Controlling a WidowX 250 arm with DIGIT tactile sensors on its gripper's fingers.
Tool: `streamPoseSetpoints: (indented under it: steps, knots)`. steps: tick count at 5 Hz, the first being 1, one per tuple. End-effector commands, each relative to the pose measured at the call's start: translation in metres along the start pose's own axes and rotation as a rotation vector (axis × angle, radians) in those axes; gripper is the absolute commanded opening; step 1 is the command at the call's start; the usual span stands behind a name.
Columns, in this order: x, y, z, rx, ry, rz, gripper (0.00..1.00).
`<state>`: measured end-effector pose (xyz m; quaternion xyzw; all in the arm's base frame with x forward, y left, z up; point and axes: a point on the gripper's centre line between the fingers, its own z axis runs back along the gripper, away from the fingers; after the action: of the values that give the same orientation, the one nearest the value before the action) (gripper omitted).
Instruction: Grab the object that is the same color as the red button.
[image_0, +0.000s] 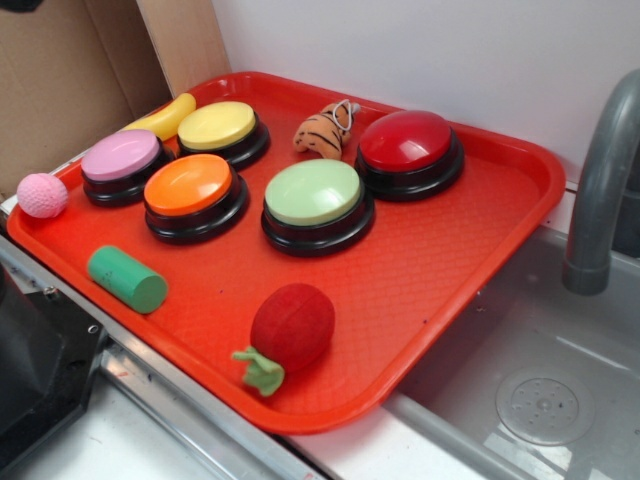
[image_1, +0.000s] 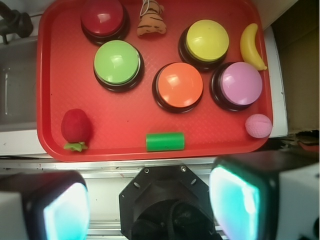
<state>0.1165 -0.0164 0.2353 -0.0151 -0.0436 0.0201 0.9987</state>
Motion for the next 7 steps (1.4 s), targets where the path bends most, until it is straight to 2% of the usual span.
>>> streamPoseSetpoints:
  steps: [1, 2, 3, 5, 6, 7]
  knots:
    - [0.0, 0.0, 0.0, 0.0, 0.0, 0.0, 1.0]
    - [0.006, -0.012, -0.016, -0.039, -0.049, -0.02, 1.0]
    - [0.016, -0.036, -0.048, -0.037, -0.048, 0.014, 1.0]
    - [0.026, -0.078, -0.116, -0.074, -0.014, 0.11, 1.0]
    - [0.029, -0.09, -0.145, -0.088, -0.018, 0.16, 1.0]
    - [0.033, -0.1, -0.173, -0.078, -0.001, 0.16, 1.0]
